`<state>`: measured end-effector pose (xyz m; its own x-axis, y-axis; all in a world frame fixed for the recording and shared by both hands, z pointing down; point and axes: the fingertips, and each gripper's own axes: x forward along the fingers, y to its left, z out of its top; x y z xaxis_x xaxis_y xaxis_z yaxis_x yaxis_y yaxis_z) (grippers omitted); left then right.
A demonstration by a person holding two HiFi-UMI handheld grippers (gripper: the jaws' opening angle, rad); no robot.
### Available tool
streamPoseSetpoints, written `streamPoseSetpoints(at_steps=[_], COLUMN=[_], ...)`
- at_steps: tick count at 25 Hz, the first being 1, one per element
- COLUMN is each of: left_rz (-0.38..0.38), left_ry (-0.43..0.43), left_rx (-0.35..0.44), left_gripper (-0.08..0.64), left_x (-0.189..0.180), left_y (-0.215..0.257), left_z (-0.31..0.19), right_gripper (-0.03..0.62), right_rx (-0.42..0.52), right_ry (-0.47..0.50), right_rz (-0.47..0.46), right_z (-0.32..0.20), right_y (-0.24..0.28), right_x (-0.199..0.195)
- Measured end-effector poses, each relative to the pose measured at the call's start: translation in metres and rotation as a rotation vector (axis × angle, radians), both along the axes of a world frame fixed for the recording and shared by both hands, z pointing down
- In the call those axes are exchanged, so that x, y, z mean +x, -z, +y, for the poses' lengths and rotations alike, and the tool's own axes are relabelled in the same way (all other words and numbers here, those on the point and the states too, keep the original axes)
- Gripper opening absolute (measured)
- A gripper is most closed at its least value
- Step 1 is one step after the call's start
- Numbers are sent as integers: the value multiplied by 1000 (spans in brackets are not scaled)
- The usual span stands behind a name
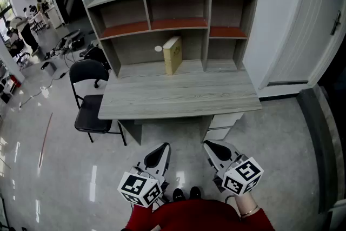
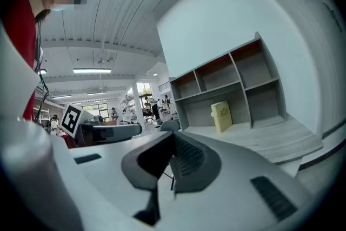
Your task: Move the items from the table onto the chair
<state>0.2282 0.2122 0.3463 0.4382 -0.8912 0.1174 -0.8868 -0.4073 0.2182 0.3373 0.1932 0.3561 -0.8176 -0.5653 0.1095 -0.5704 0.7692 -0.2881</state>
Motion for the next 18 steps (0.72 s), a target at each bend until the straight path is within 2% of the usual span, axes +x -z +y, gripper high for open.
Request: streamPoseSetpoints(at_steps=[4,12,18], left_rz=[21,17,-20], left_ry=[19,42,44], left_rx=[-14,-21,14], left_gripper=[8,9,9], left_x=[-3,-2,6], left_y=[-3,-6,-4], left_z=[-1,-3,-27], right_gripper=[12,12,14], right_rx=[-6,-15,-20], right_ry=[6,21,5], right_rz=[0,7,-5], right_z=[1,-1,-21], right_y=[-4,-9,-11], right_x=[0,5,18])
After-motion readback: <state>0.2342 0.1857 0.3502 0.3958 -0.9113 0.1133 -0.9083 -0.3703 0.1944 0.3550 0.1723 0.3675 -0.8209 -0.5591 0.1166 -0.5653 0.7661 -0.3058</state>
